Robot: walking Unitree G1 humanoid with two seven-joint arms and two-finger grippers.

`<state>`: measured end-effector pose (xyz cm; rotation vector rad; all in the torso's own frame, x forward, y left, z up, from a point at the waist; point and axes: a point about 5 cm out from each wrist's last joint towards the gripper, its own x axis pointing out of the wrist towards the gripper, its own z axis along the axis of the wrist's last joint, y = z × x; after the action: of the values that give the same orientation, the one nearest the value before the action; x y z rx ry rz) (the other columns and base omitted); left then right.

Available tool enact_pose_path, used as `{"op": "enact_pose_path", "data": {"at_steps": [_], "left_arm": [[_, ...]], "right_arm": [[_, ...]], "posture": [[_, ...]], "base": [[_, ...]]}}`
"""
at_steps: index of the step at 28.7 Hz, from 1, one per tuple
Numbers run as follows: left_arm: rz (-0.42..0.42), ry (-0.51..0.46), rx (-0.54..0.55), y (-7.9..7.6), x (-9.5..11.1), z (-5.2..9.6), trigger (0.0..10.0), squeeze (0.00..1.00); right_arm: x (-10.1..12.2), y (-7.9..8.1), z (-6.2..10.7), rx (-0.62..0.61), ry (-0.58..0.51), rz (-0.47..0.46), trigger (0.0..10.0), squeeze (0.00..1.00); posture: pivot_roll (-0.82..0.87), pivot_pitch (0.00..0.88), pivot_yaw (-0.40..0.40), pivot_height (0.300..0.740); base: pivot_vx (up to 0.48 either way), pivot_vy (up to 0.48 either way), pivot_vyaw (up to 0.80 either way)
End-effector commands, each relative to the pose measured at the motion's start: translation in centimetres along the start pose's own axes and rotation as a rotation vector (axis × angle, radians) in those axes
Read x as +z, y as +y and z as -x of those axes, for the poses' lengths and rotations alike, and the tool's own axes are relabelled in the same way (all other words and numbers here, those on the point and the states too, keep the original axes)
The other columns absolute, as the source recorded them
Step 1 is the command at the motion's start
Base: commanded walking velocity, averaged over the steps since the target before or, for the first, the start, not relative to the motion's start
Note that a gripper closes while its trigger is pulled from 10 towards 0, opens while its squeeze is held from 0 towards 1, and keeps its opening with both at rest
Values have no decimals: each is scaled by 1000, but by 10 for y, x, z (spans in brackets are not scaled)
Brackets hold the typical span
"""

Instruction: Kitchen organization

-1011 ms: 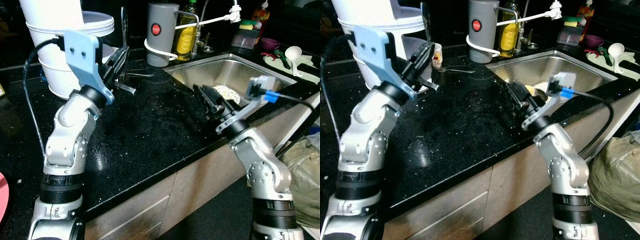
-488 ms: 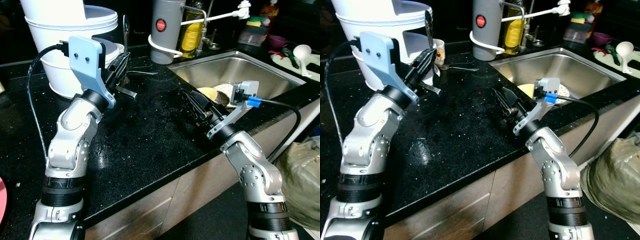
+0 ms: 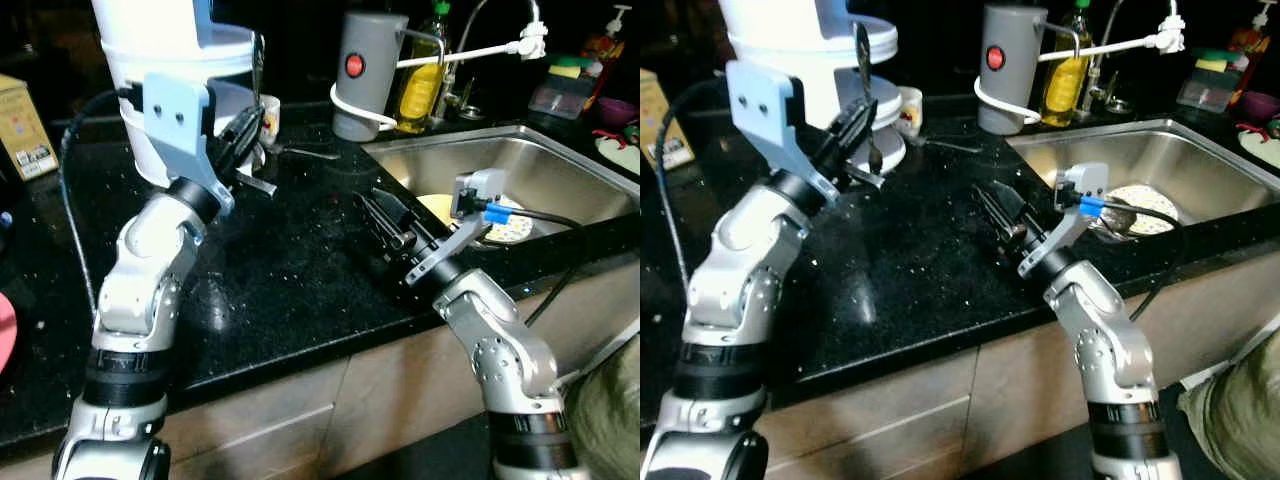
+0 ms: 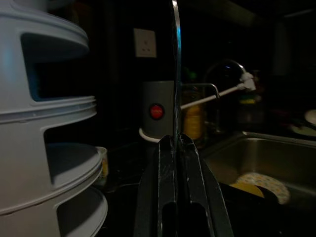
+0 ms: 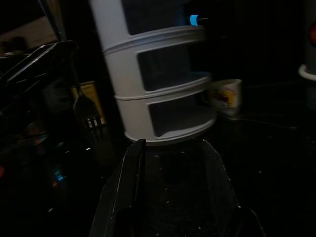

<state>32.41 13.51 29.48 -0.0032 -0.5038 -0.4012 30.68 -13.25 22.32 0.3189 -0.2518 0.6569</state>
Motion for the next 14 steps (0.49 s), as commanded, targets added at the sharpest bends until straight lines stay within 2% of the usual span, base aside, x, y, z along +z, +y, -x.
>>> {"op": "enact_pose_path", "data": {"at_steps": [1, 11, 14], "left_arm": [[-1, -2, -22, -4, 0, -2, 10000, 0], [2, -3, -34, -6, 0, -4, 10000, 0], [4, -5, -37, -6, 0, -4, 10000, 0]], "right_arm": [[3, -4, 3, -4, -2, 14, 10000, 0], [1, -5, 4, -9, 2, 24, 10000, 0], [2, -6, 4, -23, 0, 30, 10000, 0]], "posture": [[-36, 0, -64, 740], [-37, 0, -61, 740], [-41, 0, -60, 740]], "base": [[0, -431, 731], [0, -433, 721], [0, -436, 0]]}}
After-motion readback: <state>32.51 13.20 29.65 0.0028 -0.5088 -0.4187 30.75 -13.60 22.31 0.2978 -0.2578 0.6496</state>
